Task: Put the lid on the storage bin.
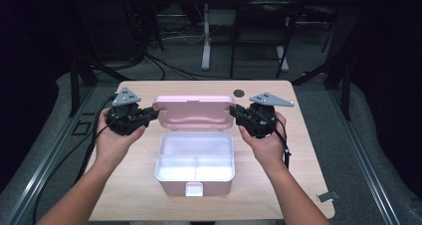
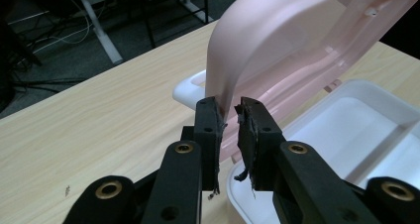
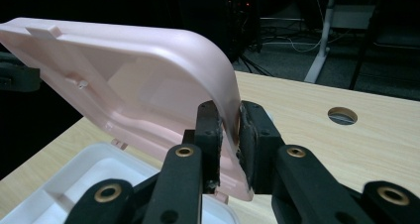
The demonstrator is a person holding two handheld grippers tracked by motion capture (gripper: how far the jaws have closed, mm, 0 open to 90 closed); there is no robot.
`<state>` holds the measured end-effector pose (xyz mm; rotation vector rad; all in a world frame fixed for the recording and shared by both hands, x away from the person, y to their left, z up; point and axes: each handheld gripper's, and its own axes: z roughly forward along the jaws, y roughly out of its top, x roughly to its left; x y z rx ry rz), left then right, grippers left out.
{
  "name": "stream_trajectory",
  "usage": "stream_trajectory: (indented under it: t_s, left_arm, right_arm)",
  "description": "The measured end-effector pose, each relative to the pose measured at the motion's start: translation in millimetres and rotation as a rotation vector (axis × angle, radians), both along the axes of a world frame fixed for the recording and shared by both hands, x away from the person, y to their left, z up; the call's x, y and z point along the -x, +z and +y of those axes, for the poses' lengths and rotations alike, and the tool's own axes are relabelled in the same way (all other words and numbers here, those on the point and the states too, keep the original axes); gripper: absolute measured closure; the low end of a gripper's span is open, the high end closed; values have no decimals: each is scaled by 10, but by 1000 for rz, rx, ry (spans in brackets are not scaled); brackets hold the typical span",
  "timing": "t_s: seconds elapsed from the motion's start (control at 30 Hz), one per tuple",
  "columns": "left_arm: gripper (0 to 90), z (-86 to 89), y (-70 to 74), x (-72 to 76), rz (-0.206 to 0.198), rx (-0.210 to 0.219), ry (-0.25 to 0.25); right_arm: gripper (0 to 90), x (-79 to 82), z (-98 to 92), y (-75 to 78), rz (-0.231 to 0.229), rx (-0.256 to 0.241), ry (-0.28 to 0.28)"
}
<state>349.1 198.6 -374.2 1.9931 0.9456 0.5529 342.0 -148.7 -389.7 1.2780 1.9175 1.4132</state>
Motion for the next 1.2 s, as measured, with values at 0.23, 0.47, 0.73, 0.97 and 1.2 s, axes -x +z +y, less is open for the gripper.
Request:
stream_trajectory:
  t_s: [0.23,0.47,0.73,0.97,1.2]
  left_arm:
    - [767,32,31,117,-2,10,-25]
    - [762,65,67,196,-9,21,-46]
    - [754,81,80,254,-3,22,-61]
    - [743,84,79,311,3,23,-68]
    - [741,117,74,354,22,38,-87]
  right_arm:
    - [780,128,-19,11,-2,8,24]
    - [778,236,-52,35,11,14,42]
    - [778,306,-84,56,24,6,69]
    - [775,378,-89,75,17,10,82]
    - [762,436,-88,66,14,26,83]
